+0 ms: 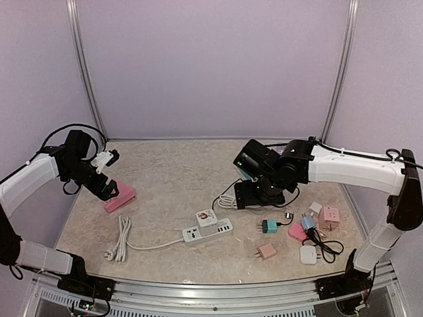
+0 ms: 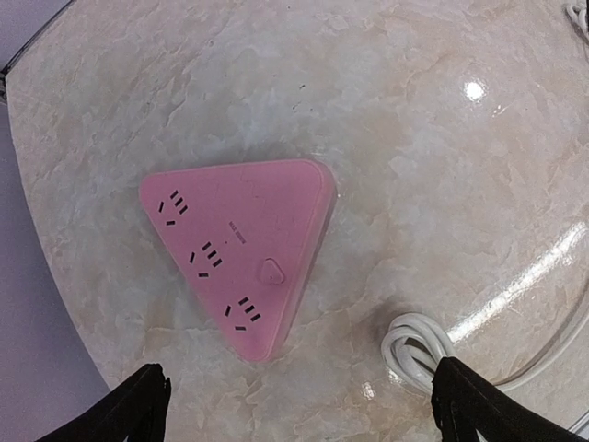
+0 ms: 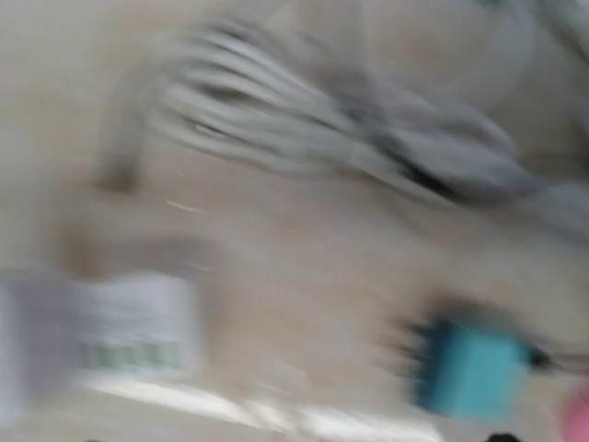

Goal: Insert the plug
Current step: Adjust the socket at the center of the board.

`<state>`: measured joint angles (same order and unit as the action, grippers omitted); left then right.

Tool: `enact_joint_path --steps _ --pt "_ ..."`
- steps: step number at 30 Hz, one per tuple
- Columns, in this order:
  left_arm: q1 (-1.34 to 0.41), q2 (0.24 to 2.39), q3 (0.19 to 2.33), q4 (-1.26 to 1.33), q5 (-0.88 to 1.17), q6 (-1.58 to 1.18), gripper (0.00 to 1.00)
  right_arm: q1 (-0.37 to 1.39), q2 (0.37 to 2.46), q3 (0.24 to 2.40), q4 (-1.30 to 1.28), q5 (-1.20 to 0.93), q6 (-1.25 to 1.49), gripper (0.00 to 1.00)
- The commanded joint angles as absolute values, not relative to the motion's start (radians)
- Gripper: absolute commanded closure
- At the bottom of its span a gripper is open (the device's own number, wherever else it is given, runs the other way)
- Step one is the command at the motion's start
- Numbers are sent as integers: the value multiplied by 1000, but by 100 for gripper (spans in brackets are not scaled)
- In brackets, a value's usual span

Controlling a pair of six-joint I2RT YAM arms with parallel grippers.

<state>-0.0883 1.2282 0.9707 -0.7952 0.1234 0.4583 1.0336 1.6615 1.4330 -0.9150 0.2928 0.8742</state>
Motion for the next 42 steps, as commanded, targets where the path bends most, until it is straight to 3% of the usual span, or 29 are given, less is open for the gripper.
enact_joint_path --steps 1,6,11,20,31,34,42 --pt "-74 1205 981 -796 136 463 2 980 1593 1187 -990 195 1009 12" --pt "-72 1208 982 -792 151 452 2 978 1535 1026 -908 109 1052 15" --pt "-72 1208 980 -788 149 450 2 953 1517 999 -880 91 1073 13" --pt "-72 1192 959 -775 143 452 2 927 1375 827 -627 83 1381 17" --pt "-83 1201 923 -809 224 492 3 888 1301 767 -664 140 1385 17" --pt "-175 1201 878 -854 238 553 5 877 1318 802 -685 153 1340 17" --pt "-645 1198 693 -792 55 673 6 843 1391 901 -737 176 1208 17"
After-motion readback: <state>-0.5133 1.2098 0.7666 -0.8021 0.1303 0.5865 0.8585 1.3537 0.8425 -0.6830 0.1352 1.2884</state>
